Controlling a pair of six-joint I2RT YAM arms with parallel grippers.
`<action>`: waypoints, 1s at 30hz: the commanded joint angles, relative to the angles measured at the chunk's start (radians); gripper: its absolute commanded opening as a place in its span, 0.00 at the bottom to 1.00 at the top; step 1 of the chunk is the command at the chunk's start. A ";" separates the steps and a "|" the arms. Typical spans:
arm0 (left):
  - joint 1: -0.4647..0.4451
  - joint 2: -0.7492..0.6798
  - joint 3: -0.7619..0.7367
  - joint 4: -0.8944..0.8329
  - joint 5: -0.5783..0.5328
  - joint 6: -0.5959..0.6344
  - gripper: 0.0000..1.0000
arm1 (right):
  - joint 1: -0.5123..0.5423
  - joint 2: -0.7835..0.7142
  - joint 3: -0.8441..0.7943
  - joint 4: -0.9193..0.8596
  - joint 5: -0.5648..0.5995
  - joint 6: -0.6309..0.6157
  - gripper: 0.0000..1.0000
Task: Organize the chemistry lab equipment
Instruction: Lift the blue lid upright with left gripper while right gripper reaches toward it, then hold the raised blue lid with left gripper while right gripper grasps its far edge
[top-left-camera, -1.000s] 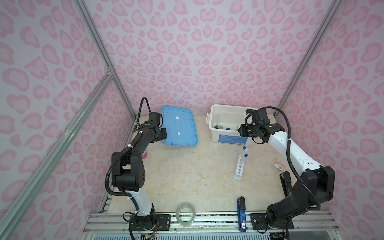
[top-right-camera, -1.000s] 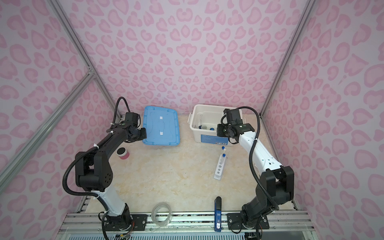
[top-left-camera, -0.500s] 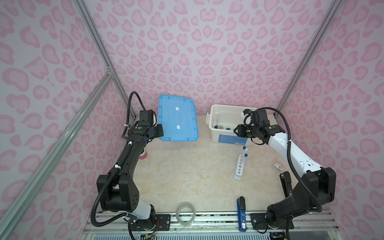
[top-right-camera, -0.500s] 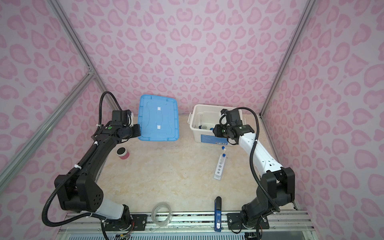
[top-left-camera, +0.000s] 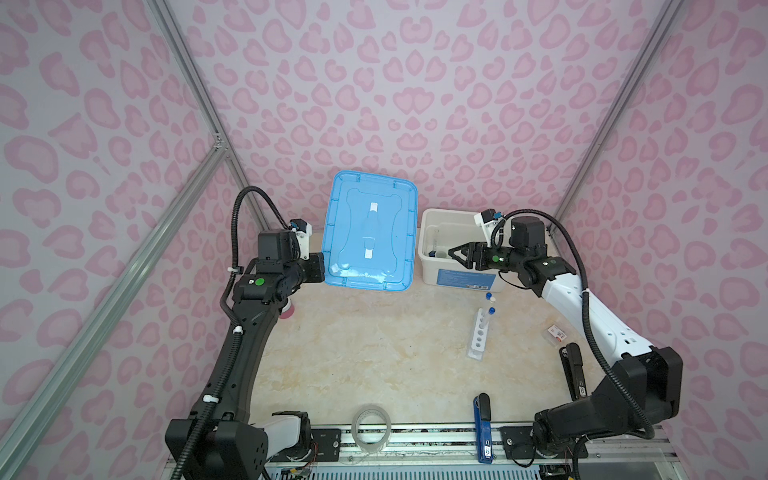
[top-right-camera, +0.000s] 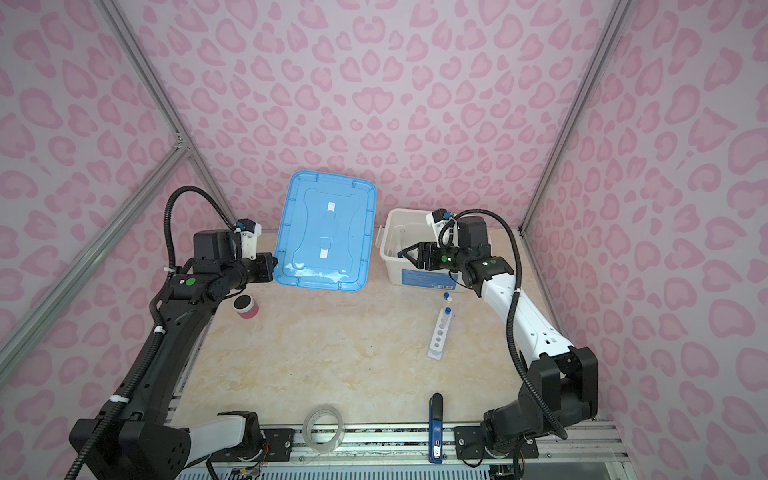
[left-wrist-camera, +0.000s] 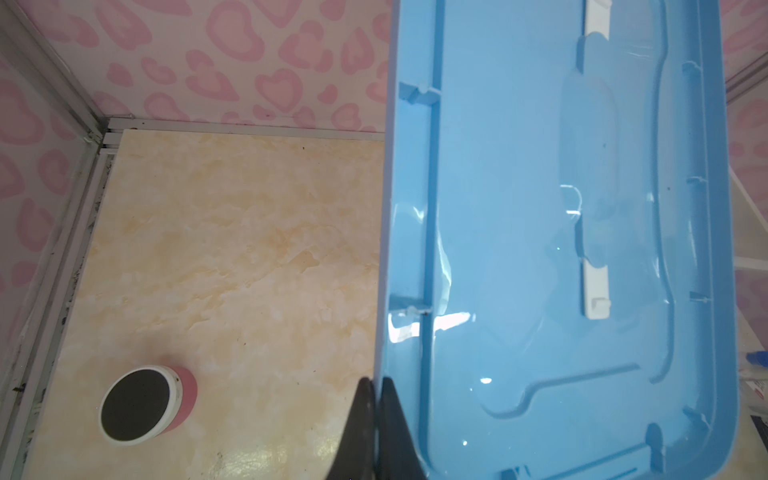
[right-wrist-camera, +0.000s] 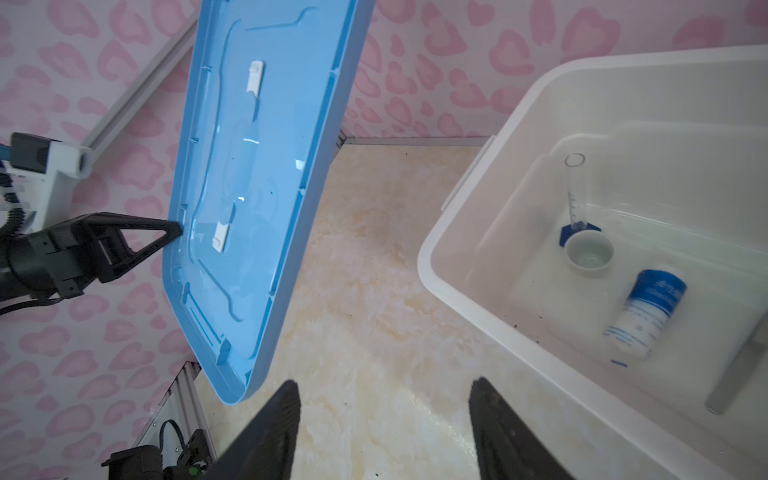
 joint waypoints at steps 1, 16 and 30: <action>0.000 -0.026 -0.011 0.064 0.099 0.014 0.03 | 0.003 0.010 -0.013 0.167 -0.166 0.067 0.68; -0.003 -0.083 -0.043 0.088 0.241 0.007 0.03 | 0.083 0.054 0.032 0.247 -0.220 0.088 0.75; -0.012 -0.087 -0.062 0.096 0.258 0.014 0.03 | 0.151 0.108 0.050 0.371 -0.258 0.155 0.69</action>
